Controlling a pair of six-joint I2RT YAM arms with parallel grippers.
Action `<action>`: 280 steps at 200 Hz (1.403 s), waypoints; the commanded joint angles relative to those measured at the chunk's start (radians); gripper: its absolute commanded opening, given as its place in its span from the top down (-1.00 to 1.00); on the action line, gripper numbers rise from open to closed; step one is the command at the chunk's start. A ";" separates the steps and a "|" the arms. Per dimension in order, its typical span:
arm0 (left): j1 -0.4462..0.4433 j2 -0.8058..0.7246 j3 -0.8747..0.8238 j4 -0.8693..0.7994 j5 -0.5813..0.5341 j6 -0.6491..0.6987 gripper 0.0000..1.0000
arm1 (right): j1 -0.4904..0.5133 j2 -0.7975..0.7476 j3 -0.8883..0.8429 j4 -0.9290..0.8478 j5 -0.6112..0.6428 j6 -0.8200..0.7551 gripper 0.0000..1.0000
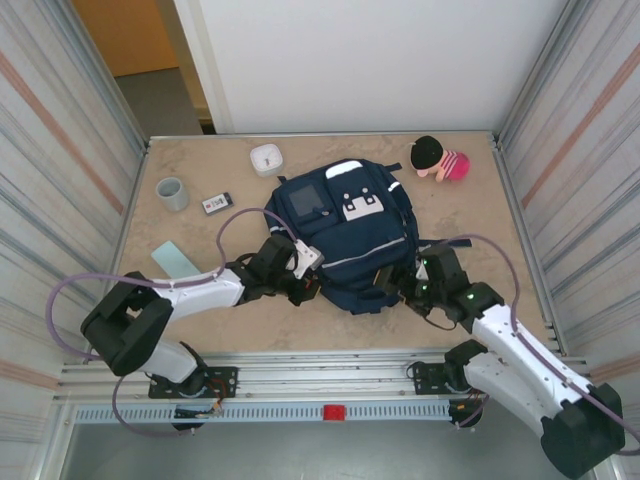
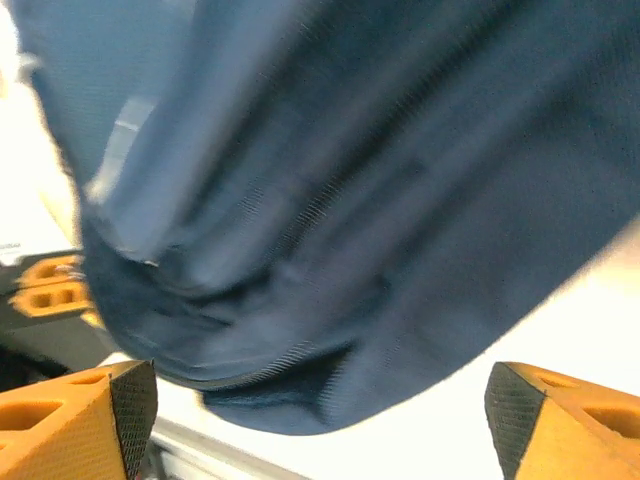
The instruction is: Pack the student bag
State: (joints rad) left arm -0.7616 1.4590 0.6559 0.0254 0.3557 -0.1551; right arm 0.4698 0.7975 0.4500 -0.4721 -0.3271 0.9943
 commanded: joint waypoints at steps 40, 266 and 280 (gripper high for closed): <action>-0.034 0.034 0.029 -0.052 -0.031 0.016 1.00 | -0.011 0.045 -0.097 0.200 -0.003 0.199 -0.39; -0.178 0.059 0.109 0.039 0.180 -0.015 0.80 | 0.070 0.112 -0.090 0.441 0.030 0.215 0.29; -0.191 0.065 0.120 0.053 0.168 -0.022 0.80 | 0.066 0.123 -0.079 0.420 0.040 0.200 0.27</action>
State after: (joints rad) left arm -0.9157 1.5402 0.7235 0.0055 0.4786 -0.1844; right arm 0.5243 0.9043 0.3180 -0.0914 -0.2844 1.2045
